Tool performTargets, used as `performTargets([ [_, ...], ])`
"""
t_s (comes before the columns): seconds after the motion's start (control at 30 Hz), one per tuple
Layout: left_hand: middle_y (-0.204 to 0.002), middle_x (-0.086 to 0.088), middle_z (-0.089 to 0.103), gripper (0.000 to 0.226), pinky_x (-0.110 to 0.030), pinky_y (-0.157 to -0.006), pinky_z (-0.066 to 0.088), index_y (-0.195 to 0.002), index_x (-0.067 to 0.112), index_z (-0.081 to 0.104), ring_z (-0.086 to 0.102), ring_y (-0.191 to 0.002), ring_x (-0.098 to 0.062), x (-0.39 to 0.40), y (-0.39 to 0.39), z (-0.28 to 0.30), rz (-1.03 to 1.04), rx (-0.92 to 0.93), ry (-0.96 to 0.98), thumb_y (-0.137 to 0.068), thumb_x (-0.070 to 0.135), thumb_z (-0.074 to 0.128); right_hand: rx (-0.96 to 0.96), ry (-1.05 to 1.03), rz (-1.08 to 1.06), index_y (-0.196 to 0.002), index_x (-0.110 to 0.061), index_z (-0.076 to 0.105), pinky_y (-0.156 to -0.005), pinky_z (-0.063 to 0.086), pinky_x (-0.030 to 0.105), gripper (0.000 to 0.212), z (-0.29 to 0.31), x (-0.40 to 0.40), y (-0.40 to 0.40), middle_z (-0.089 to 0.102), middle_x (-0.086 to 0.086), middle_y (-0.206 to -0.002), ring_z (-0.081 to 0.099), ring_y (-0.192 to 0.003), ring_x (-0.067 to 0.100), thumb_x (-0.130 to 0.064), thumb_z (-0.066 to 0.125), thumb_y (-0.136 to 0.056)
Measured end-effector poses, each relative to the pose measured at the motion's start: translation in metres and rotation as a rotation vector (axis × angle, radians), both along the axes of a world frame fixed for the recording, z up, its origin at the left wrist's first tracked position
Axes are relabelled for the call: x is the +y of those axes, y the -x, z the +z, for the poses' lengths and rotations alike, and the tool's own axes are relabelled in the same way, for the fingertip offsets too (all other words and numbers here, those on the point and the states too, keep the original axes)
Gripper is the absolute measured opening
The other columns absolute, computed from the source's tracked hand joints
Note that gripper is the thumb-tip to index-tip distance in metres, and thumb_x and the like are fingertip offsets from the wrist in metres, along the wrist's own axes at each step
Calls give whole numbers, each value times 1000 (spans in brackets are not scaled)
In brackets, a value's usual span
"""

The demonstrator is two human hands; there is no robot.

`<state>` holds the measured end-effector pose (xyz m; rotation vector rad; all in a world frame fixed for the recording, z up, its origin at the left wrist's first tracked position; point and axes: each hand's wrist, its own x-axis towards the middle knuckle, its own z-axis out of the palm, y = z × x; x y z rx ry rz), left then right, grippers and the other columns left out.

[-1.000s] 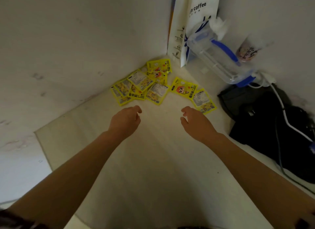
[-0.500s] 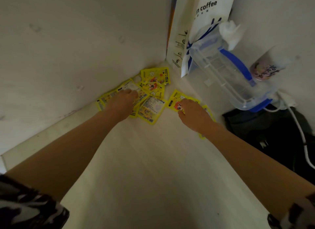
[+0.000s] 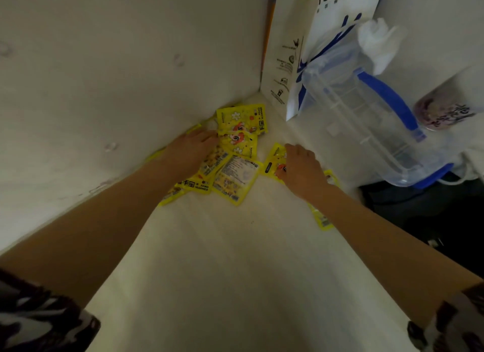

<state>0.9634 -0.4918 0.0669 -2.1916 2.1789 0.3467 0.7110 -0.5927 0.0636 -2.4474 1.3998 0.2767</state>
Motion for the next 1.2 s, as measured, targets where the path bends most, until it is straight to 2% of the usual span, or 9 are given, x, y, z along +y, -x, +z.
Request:
performTargets([
  [0.2,-112,-12,62,37,-44,-89,47,-114,11,59,57,-108,-35,22,5,1,3,-112,27,-78,6,69,39,73,-30,-135,-8,38,-86,42,45,60,7,10,-4,50,16,-121,50,-109,37,-35,63,-86],
  [0.37,-114,-14,57,52,-45,-96,40,-120,12,59,52,-114,-36,39,20,17,74,-123,-46,-70,19,73,84,67,-13,-113,-6,50,-83,37,44,45,16,24,-3,48,13,-112,49,-102,32,-35,67,-82],
  [0.57,-108,-12,53,27,-42,-68,49,-101,9,61,62,-92,-36,68,34,24,227,4,-52,-78,19,70,-88,-63,9,-108,-7,46,-68,41,36,33,29,44,16,54,14,-107,58,-94,35,-28,61,-87],
  [0.67,-113,-14,56,41,-46,-81,50,-112,5,60,60,-103,-37,80,37,25,329,179,-36,-77,22,74,-167,-116,-39,-100,-10,44,-72,44,39,26,37,52,32,60,12,-103,59,-95,34,-29,58,-89],
  [0.73,-116,-19,59,53,-39,-90,45,-124,4,58,57,-110,-36,83,41,30,414,269,-35,-78,22,76,-200,-134,-102,-98,-11,43,-75,45,42,25,40,56,46,58,9,-97,58,-93,33,-31,57,-91],
  [0.83,-106,-20,64,41,-26,-74,34,-116,2,62,59,-104,-33,81,46,36,588,353,-35,-81,20,74,-220,-173,-244,-91,-14,38,-71,42,38,26,38,55,67,52,6,-89,54,-87,31,-29,59,-90],
  [0.9,-101,-16,66,30,-23,-70,31,-109,5,65,61,-98,-31,77,49,35,700,421,-27,-83,20,71,-232,-194,-314,-102,-11,45,-77,45,36,26,32,50,79,59,10,-103,57,-100,32,-27,61,-89],
  [1.0,-97,-18,67,25,-29,-72,39,-102,7,67,62,-96,-33,69,48,29,814,456,-6,-83,22,70,-247,-184,-404,-129,-6,46,-94,47,46,46,23,45,91,57,17,-124,55,-114,36,-19,62,-88],
  [1.2,-104,-25,64,30,-43,-89,45,-95,2,67,56,-105,-40,55,54,10,888,371,16,-76,25,72,-14,-39,-342,-117,0,48,-100,32,40,41,12,40,101,50,22,-123,45,-115,37,-25,62,-87],
])
